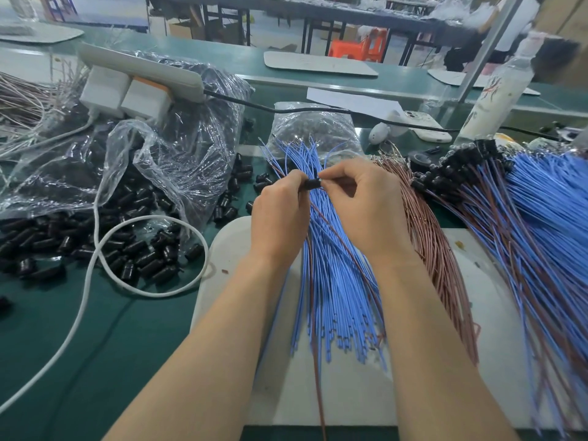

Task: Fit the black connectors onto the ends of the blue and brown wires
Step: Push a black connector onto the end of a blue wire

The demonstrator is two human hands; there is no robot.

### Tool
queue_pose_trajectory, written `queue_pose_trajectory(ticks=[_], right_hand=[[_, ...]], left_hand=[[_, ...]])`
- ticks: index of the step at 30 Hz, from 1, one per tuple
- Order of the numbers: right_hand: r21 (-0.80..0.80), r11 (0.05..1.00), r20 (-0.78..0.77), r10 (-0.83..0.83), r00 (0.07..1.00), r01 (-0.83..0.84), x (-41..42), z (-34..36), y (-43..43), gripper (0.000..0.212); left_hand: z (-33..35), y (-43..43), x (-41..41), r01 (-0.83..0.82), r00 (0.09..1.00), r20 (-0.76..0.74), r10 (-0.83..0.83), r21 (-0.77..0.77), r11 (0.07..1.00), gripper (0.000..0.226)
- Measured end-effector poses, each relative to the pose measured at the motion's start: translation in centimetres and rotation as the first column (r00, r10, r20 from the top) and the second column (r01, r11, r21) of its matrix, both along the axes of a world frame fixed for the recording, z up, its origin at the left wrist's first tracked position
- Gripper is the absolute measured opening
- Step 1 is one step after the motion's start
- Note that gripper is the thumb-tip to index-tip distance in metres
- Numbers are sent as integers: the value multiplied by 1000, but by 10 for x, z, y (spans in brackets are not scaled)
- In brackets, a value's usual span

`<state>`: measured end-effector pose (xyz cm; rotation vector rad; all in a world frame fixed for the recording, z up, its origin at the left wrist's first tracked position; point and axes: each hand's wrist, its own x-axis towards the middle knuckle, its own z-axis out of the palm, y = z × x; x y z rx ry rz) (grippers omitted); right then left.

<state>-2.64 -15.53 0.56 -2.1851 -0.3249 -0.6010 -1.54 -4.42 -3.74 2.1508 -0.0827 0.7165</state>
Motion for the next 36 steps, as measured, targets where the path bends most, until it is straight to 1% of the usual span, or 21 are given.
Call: queue_pose_trajectory(ticks=[2, 4, 6, 7, 10, 16, 24, 26, 28, 32, 36], right_hand=[[-11, 1000, -3, -10, 1000, 10, 1, 0, -3, 13], [12, 1000, -21, -28, 999, 28, 4, 0, -10, 12], [59, 998, -66, -31, 997, 35, 6, 0, -19, 12], [78, 996, -93, -23, 995, 31, 8, -1, -24, 12], [103, 995, -166, 20, 986, -3, 9, -3, -31, 13], [175, 983, -242, 103, 965, -61, 12, -6, -38, 16], [145, 988, -221, 82, 972, -50, 14, -12, -27, 17], [138, 989, -216, 76, 973, -47, 13, -11, -25, 18], [164, 986, -193, 57, 979, -25, 12, -10, -25, 20], [299, 954, -183, 48, 982, 9, 11, -6, -27, 22], [267, 963, -186, 74, 980, -22, 9, -7, -18, 18]], left_hand=[[1, 2, -1, 27, 1000, 7, -27, 19, 999, 13], [4, 4, -2, 129, 992, -12, -129, -18, 992, 14], [6, 6, -2, 241, 968, -51, -245, -76, 968, 20], [7, 6, -2, 274, 958, -64, -280, -93, 957, 19], [7, 7, -1, 313, 942, -91, -324, -111, 943, 12], [7, 11, 0, 348, 924, -129, -359, -101, 932, 12], [3, 8, 3, 336, 918, -189, -350, -102, 936, 11], [2, 8, 4, 331, 918, -201, -341, -83, 940, 11], [1, 9, 5, 308, 925, -207, -319, -85, 948, 11], [-1, 11, 6, 245, 947, -154, -282, -221, 944, 16], [-1, 9, 4, 275, 944, -87, -317, -318, 907, 24]])
